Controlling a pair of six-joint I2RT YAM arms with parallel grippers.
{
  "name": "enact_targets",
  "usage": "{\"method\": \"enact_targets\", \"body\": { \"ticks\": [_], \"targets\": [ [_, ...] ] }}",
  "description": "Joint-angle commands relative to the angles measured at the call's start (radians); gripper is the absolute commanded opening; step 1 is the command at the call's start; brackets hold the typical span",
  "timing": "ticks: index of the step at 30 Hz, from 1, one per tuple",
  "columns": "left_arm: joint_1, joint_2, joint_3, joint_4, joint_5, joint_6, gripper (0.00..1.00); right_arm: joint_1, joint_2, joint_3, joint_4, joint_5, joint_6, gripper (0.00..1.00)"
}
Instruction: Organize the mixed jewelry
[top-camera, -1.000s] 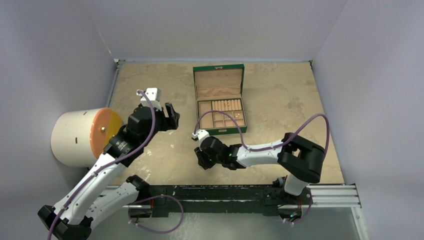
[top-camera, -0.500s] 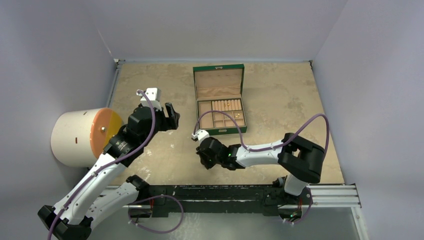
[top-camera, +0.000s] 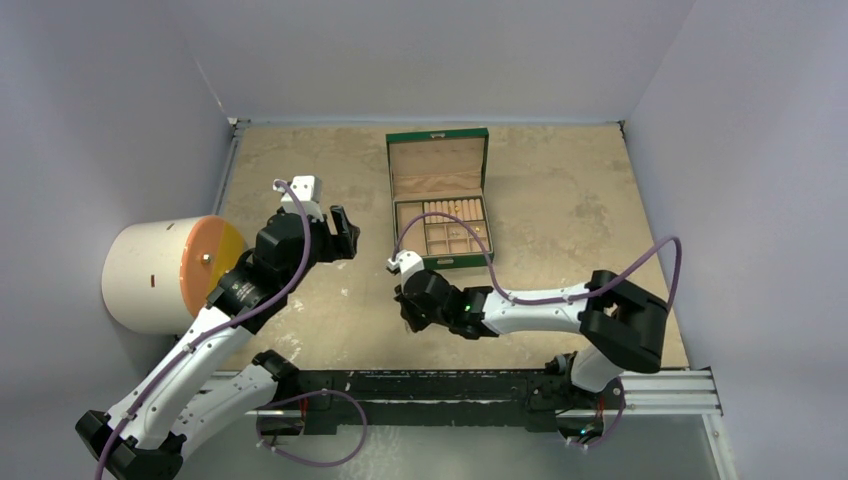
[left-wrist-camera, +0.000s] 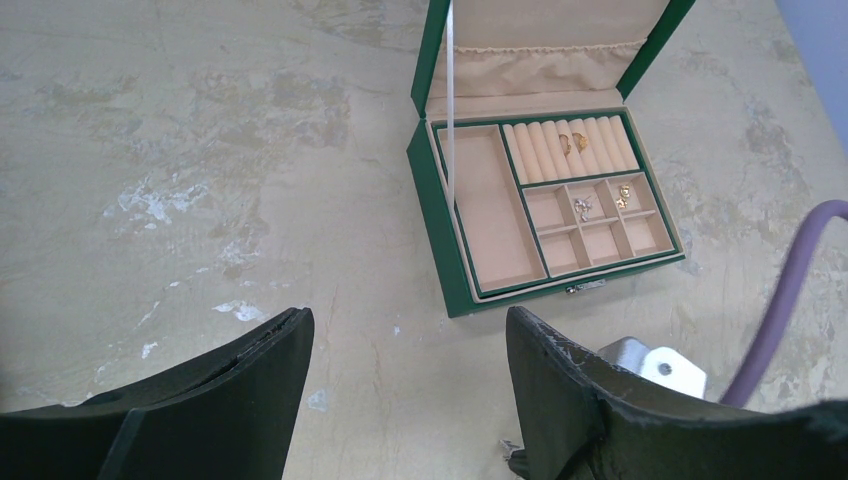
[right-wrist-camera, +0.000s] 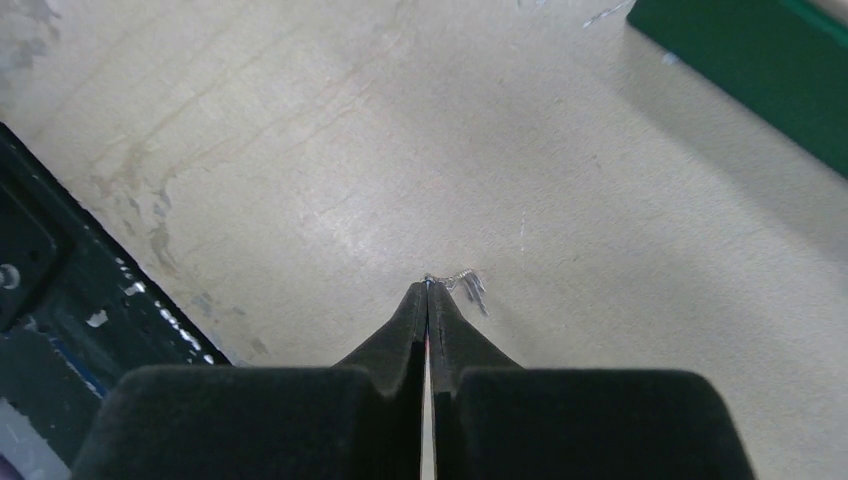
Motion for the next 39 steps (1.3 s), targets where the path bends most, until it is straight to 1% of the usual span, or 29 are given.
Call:
{"method": "enact_targets", "body": {
  "ticks": [1, 9, 15, 23, 27, 31, 39],
  "targets": [
    [0.007, -0.007, 0.005, 0.025, 0.004, 0.011, 0.7, 0.004, -0.075, -0.008, 0.009, 0.059, 0.018, 0.0],
    [0.007, -0.004, 0.005, 0.025, 0.005, 0.011, 0.7, 0.004, -0.16, -0.024, -0.023, 0.109, 0.022, 0.0],
    [0.008, -0.001, 0.006, 0.026, 0.007, 0.011, 0.7, 0.004, -0.216, -0.026, -0.027, 0.178, 0.0, 0.0],
    [0.008, 0.006, 0.006, 0.028, 0.01, 0.011, 0.7, -0.001, -0.238, 0.017, -0.063, 0.269, -0.065, 0.0],
    [0.007, 0.006, 0.006, 0.027, 0.01, 0.011, 0.7, -0.016, -0.239, 0.045, -0.075, 0.308, -0.123, 0.0],
    [0.007, 0.006, 0.006, 0.027, 0.009, 0.011, 0.7, -0.055, -0.242, 0.07, -0.074, 0.319, -0.178, 0.0],
    [0.007, 0.004, 0.006, 0.027, 0.008, 0.013, 0.7, -0.203, -0.23, 0.117, -0.041, 0.251, -0.267, 0.0]
  ]
}}
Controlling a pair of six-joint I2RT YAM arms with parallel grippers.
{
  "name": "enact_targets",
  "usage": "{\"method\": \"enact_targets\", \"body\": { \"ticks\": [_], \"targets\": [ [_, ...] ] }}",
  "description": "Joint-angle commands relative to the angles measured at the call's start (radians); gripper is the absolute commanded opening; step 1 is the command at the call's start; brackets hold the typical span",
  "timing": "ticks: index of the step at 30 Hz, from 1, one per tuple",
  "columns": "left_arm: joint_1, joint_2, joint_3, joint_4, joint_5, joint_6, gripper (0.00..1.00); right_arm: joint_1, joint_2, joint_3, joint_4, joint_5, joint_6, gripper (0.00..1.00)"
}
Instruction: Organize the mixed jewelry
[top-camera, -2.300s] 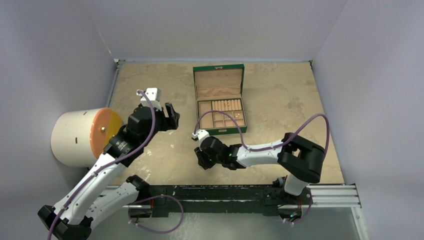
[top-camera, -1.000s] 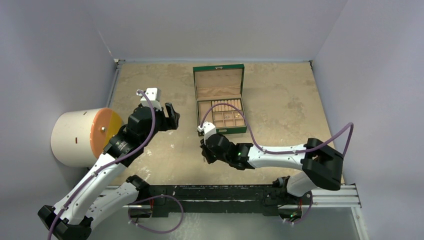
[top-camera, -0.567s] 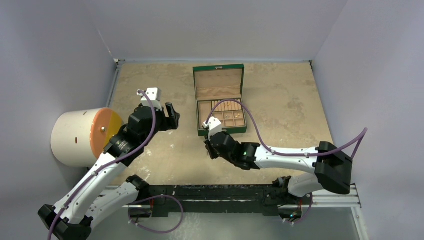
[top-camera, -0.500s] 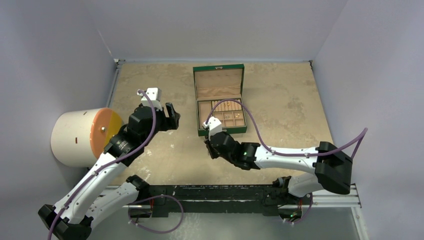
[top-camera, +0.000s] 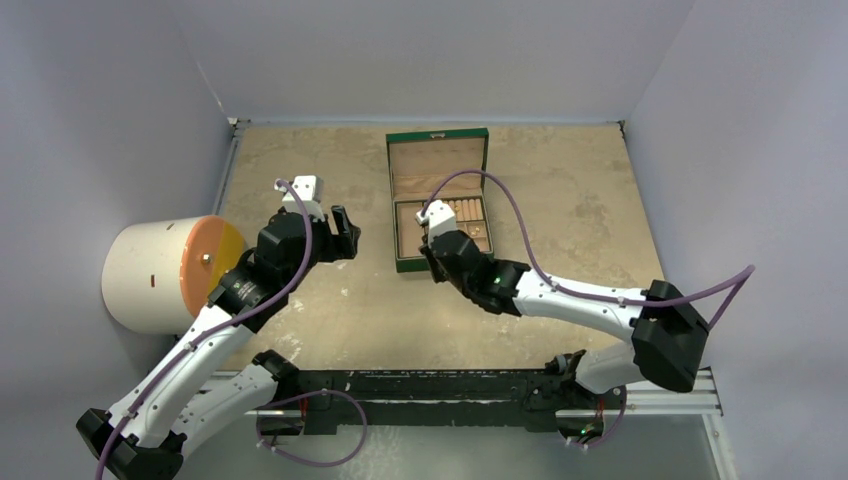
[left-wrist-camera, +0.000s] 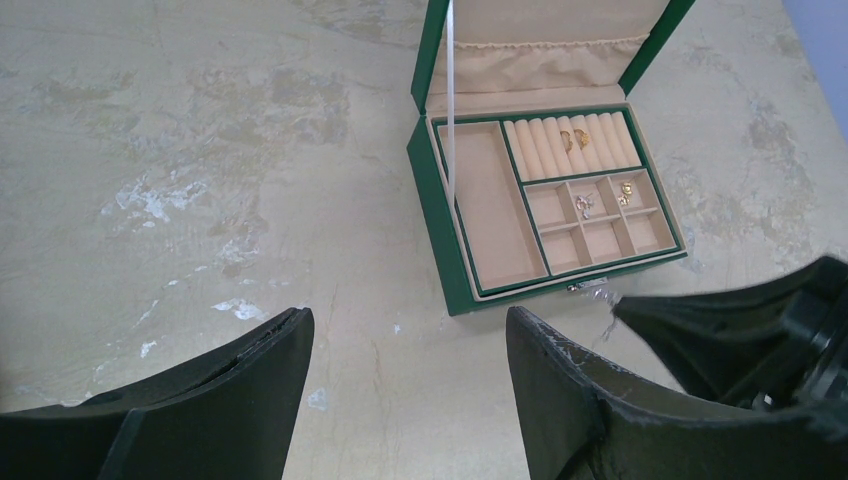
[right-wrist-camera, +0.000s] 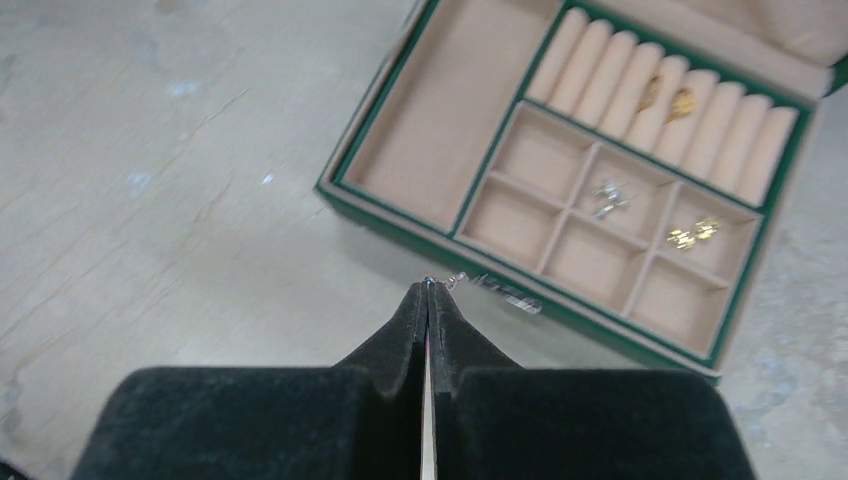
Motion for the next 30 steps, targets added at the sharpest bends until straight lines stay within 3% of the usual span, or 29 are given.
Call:
{"method": "enact_targets", "body": {
  "ticks": [1, 12, 30],
  "targets": [
    [0.007, -0.005, 0.005, 0.026, 0.006, 0.013, 0.7, -0.082, -0.01, 0.069, 0.046, -0.027, -0.081, 0.0],
    [0.007, -0.014, 0.007, 0.025, 0.003, 0.014, 0.7, -0.224, 0.114, 0.152, 0.102, -0.13, -0.15, 0.0],
    [0.007, -0.009, 0.008, 0.023, 0.003, 0.016, 0.7, -0.231, 0.169, 0.09, 0.128, -0.174, -0.106, 0.0]
  ]
}}
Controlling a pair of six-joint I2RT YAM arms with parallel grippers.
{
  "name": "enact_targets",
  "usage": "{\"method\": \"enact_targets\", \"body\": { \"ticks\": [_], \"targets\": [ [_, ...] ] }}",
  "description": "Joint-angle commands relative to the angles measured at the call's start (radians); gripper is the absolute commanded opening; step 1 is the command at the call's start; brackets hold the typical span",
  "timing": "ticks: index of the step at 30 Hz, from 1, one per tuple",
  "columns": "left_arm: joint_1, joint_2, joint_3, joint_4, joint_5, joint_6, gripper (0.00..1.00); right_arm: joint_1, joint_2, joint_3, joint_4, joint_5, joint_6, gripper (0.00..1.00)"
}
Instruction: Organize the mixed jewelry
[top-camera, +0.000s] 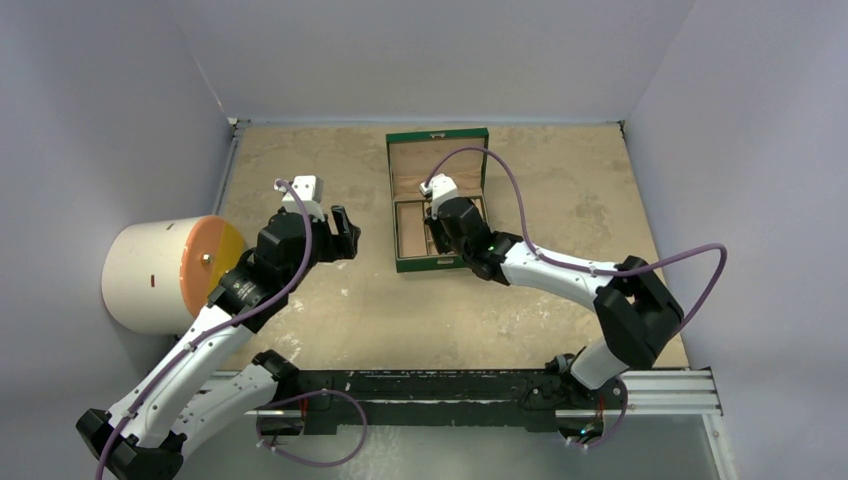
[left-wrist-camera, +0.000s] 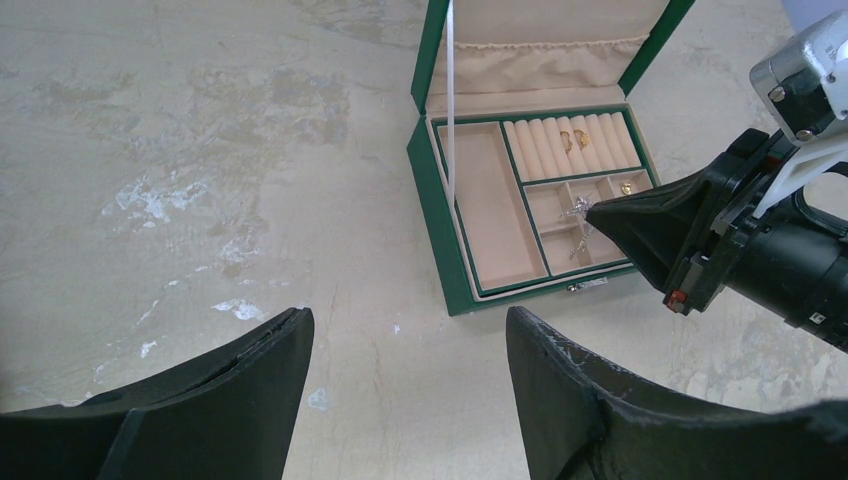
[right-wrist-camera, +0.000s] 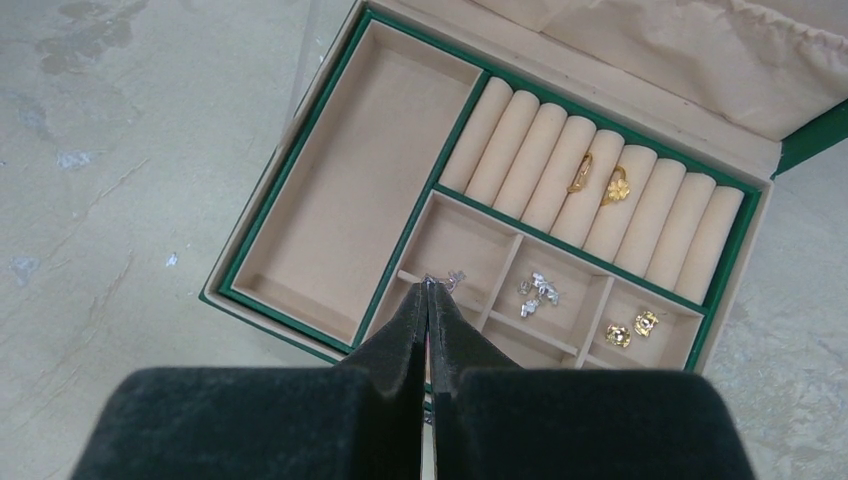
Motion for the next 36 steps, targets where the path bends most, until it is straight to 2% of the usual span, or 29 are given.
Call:
{"method": "enact_targets", "body": {
  "ticks": [1, 14, 34, 36],
  "targets": [
    [0.008, -0.008, 0.009, 0.023, 0.003, 0.016, 0.7, 0.0, -0.005, -0.026, 0.045, -0.02, 0.019, 0.0],
    [0.007, -0.006, 0.009, 0.023, 0.004, 0.016, 0.7, -0.001, -0.027, -0.097, 0.047, -0.046, 0.072, 0.0],
    [0.008, -0.003, 0.008, 0.025, 0.008, 0.016, 0.7, 0.0, -0.062, -0.11, 0.032, -0.041, 0.116, 0.0],
    [0.008, -0.005, 0.009, 0.025, 0.008, 0.016, 0.7, 0.0, -0.055, -0.099, 0.028, -0.037, 0.122, 0.05]
  ]
}}
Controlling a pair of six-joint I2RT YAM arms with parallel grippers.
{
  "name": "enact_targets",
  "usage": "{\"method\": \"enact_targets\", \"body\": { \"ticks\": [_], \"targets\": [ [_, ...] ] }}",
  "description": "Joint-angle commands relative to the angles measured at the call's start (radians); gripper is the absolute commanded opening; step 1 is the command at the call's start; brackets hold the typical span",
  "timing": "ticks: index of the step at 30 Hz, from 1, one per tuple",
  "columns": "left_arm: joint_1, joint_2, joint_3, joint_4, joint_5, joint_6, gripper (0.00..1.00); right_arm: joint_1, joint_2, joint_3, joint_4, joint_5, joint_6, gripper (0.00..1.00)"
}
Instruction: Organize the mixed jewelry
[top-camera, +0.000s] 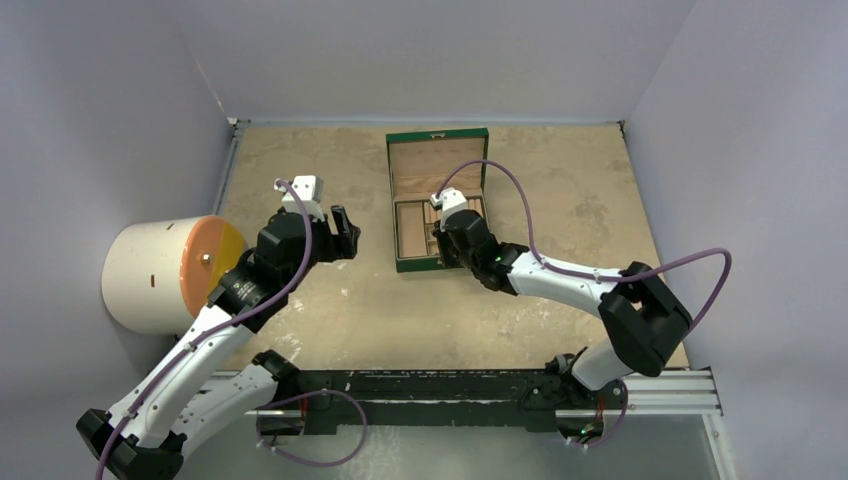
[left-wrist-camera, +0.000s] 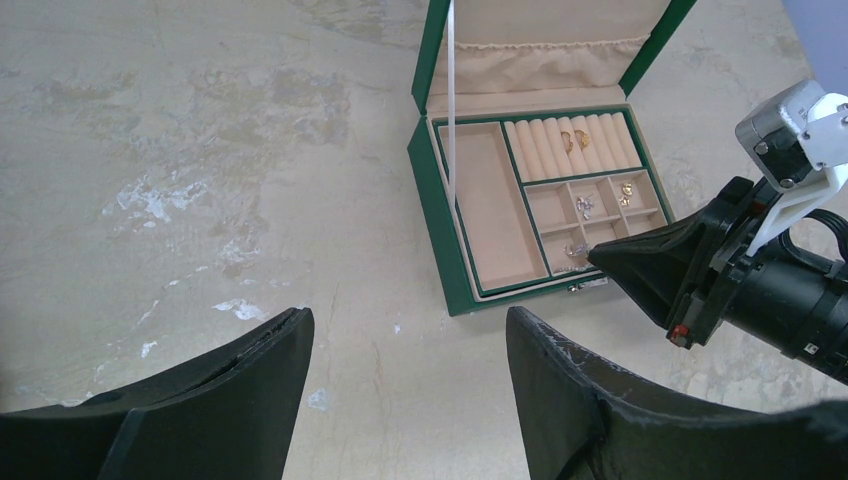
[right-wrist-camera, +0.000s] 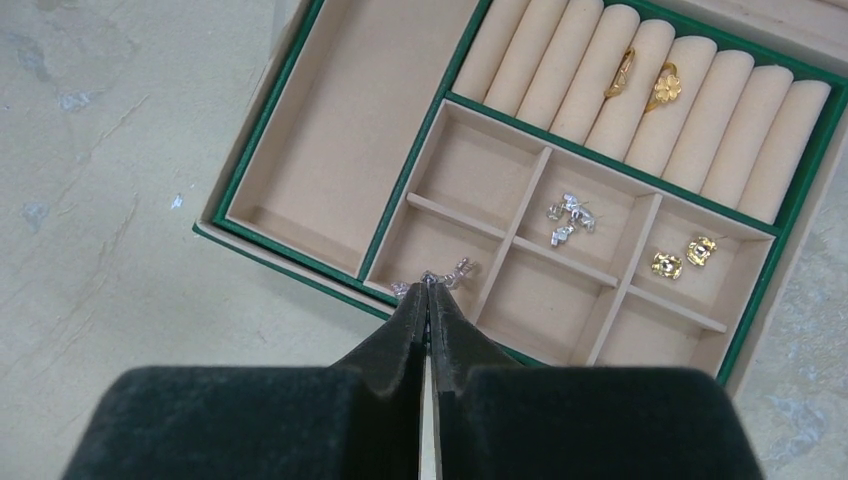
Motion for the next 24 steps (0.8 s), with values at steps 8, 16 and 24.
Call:
{"method": "enact_targets", "body": {
  "ticks": [8, 16, 24],
  "targets": [
    [0.007, -0.008, 0.009, 0.025, 0.007, 0.016, 0.7, 0.0, 0.026, 0.056, 0.001, 0.009, 0.027, 0.13],
    [0.009, -0.011, 0.009, 0.025, 0.008, 0.016, 0.7, -0.001, 0.031, 0.075, -0.01, 0.013, 0.034, 0.2],
    [0.008, -0.013, 0.007, 0.023, 0.007, 0.016, 0.7, 0.0, -0.039, 0.043, -0.039, 0.011, 0.043, 0.21]
  ]
}}
